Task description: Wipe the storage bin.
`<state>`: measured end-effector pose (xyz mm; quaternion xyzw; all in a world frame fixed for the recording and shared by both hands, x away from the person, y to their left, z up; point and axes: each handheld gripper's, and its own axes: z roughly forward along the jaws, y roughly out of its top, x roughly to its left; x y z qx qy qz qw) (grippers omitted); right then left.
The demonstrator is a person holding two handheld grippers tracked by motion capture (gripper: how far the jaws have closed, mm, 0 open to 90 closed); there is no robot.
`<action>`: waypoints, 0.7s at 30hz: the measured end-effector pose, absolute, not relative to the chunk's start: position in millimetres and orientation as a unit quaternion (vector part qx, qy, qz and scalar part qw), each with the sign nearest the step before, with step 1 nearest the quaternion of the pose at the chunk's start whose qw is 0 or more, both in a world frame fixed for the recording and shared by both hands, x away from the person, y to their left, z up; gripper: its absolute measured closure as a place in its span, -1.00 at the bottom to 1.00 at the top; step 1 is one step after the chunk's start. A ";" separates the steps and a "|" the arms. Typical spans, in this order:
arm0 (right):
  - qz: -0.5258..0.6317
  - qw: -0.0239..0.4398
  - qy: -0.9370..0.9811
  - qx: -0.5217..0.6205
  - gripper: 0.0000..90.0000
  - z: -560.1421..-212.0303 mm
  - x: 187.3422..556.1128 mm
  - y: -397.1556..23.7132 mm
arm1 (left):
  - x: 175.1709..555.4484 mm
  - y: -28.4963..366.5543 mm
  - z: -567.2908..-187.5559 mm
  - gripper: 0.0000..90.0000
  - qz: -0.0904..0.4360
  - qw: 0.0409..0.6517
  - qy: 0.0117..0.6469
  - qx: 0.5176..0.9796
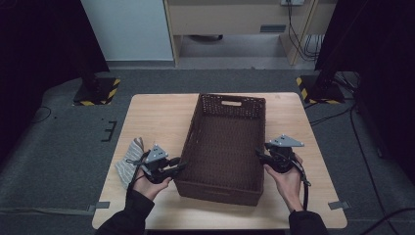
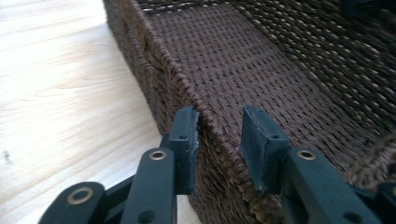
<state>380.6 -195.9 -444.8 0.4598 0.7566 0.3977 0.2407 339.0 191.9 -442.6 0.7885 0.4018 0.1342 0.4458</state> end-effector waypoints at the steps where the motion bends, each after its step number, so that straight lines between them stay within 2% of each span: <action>1: 0.400 0.241 0.754 0.462 0.24 -445.4 382.3 -196.3 | 338.3 190.5 -442.3 0.40 0.134 0.446 0.401 0.789; 9: 0.393 0.246 0.758 0.459 0.32 -446.3 394.0 -198.8 | 339.0 200.9 -428.3 0.17 0.146 0.454 0.395 0.785; 15: 0.393 0.241 0.757 0.463 0.23 -444.1 391.8 -199.1 | 342.3 230.1 -416.8 0.10 0.170 0.455 0.420 0.767; 21: 0.379 0.228 0.764 0.469 0.34 -447.9 392.0 -197.4 | 349.8 266.6 -419.7 -0.01 0.190 0.437 0.459 0.750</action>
